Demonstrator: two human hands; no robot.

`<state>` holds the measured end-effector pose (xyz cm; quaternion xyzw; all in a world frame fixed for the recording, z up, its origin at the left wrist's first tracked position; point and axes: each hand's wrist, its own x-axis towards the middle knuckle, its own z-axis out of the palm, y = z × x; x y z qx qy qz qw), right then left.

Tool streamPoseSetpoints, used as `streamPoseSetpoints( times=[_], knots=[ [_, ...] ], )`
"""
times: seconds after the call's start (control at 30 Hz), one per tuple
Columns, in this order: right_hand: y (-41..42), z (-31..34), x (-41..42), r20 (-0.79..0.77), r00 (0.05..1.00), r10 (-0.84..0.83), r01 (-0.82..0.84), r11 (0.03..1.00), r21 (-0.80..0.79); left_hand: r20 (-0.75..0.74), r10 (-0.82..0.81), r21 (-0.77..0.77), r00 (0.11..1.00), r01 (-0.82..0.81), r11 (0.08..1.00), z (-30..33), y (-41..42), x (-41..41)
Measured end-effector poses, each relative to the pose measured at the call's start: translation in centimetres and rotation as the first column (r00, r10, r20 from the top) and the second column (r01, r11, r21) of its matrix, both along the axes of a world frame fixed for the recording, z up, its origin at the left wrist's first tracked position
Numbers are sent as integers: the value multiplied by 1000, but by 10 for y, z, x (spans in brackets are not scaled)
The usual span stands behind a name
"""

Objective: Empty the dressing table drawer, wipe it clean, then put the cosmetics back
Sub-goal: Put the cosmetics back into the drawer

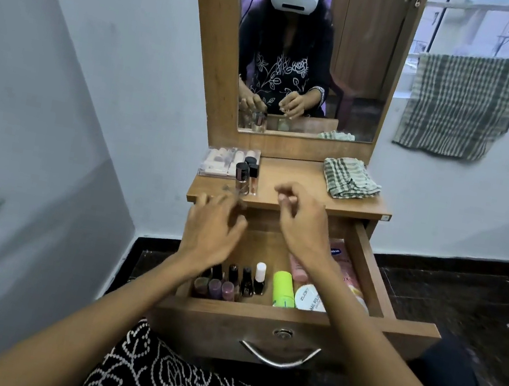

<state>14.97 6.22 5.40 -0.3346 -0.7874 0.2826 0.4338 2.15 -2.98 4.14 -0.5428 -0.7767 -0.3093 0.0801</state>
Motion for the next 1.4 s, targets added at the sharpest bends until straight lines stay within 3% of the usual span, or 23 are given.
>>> streamPoseSetpoints(
  times=[0.17,0.33,0.43,0.67,0.93,1.2,1.4],
  knots=[
    [40,67,-49,256,964,78,-100,992,74,-26,183,52,983,-182,982,32,32,-29],
    [58,95,-92,593,802,73,-72,997,-25,47,193,-14,980,-192,981,35,53,-40],
    [60,95,-106,676,733,84,-35,996,-86,85,178,-45,980,-175,984,28,60,-43],
    [60,89,-122,682,731,35,2,999,-54,205,196,-84,959,-182,980,17,66,-48],
    [54,94,-127,661,748,53,-61,998,-10,157,160,-30,974,-157,987,24,57,-55],
    [32,128,-83,460,883,93,-121,992,33,116,7,146,993,-24,989,68,17,-41],
    [-4,105,-3,297,947,126,-83,985,-152,162,-186,87,969,173,981,50,-41,3]
  ],
)
